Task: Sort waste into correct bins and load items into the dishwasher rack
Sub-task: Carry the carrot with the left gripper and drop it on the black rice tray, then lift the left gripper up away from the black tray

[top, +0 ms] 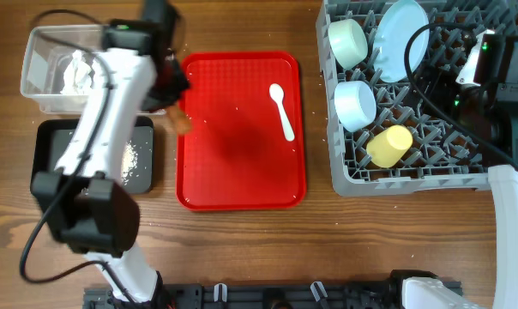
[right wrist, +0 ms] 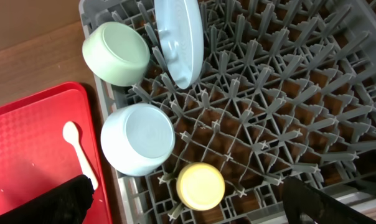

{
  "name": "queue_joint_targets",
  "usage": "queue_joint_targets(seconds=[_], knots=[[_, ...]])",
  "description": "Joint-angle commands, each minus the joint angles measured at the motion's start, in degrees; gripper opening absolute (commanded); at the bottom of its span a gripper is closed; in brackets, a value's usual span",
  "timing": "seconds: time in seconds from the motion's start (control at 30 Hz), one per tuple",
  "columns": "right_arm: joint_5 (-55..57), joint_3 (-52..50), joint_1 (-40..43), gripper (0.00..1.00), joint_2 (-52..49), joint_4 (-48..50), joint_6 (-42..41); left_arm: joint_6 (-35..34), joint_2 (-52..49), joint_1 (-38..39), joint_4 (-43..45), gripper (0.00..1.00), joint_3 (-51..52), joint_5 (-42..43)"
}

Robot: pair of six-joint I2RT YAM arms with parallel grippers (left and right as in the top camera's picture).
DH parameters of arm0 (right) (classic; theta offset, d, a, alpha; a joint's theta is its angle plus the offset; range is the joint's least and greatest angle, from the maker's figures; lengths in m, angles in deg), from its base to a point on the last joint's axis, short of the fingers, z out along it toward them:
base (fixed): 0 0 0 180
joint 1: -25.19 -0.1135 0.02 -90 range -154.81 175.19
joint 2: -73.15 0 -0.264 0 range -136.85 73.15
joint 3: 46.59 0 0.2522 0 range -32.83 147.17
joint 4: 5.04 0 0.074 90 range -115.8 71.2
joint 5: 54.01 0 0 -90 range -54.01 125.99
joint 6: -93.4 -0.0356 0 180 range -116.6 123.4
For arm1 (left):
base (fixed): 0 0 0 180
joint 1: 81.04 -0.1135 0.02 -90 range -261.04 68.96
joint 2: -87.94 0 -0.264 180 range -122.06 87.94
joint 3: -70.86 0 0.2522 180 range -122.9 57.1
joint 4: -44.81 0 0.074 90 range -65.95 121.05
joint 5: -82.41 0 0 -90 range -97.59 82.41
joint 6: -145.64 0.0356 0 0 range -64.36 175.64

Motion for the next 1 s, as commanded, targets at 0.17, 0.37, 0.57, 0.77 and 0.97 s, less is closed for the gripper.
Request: queue_joint_targets(seconds=[0.17, 0.37, 0.57, 0.77, 0.97], knots=[[0.52, 0.17, 0.20, 1.00, -0.66, 1.09, 1.03, -4.42, 1.03, -18.88, -1.16, 0.04, 1.92, -5.11], [-0.37, 0.17, 0.17, 1.00, -0.66, 3.04, 1.16, -8.59, 1.03, -27.52, 3.06, 0.04, 9.20, -5.22], [-0.44, 0.17, 0.17, 1.00, -0.66, 3.43, 1.11, -10.08, 1.03, -30.40, 17.53, 0.04, 24.46, -5.03], [-4.48, 0.17, 0.17, 1.00, -0.66, 3.67, 1.42, -10.08, 1.03, -30.49, 29.46, 0.13, 33.94, -5.01], [-4.48, 0.17, 0.13, 1.00, -0.66, 3.65, 2.69, -9.97, 1.07, -30.49, 30.38, 0.32, 34.95, -5.14]])
